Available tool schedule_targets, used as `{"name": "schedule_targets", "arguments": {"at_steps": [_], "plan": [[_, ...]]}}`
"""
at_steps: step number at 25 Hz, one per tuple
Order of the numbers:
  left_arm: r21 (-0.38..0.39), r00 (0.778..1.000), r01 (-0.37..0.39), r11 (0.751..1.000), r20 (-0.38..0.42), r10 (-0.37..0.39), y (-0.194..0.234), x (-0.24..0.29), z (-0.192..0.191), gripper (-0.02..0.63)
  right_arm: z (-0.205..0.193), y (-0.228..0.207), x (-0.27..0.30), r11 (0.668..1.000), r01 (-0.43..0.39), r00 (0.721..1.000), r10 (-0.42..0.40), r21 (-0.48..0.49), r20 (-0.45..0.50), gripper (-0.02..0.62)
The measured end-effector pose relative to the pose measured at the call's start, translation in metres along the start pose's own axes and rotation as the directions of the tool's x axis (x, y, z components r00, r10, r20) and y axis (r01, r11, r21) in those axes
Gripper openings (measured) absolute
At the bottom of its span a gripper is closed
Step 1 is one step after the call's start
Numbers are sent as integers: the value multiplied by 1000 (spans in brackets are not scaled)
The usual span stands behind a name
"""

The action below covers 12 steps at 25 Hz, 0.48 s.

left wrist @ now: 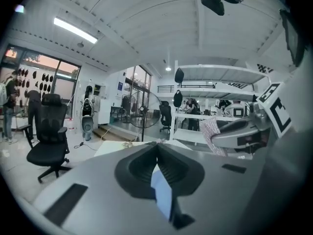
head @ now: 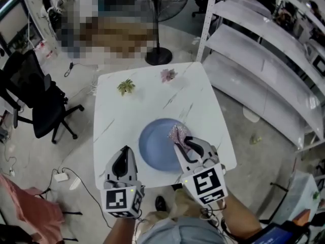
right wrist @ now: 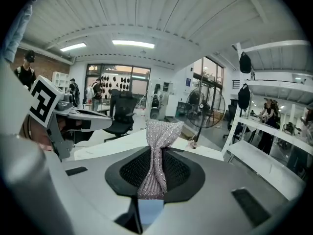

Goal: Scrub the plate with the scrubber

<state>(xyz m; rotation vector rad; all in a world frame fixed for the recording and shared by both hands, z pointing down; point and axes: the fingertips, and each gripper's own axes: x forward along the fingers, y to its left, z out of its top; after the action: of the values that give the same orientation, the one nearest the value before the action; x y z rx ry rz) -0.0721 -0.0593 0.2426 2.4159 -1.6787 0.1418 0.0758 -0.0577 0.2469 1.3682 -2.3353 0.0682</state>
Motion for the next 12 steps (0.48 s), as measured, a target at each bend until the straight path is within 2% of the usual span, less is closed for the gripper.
{"name": "schedule_targets", "arguments": {"at_steps": [6, 9, 12], "plan": [[-36, 988, -81, 996, -132, 76, 19, 33, -61, 8, -41, -13, 65, 992, -125, 983, 120, -31, -136, 86], [-42, 976, -107, 993, -194, 97, 28, 49, -96, 8, -70, -14, 96, 981, -185, 961, 169, -53, -220, 87], [-59, 955, -140, 988, -273, 119, 35, 62, -132, 8, -100, -13, 119, 967, -249, 926, 219, -60, -306, 87]]}}
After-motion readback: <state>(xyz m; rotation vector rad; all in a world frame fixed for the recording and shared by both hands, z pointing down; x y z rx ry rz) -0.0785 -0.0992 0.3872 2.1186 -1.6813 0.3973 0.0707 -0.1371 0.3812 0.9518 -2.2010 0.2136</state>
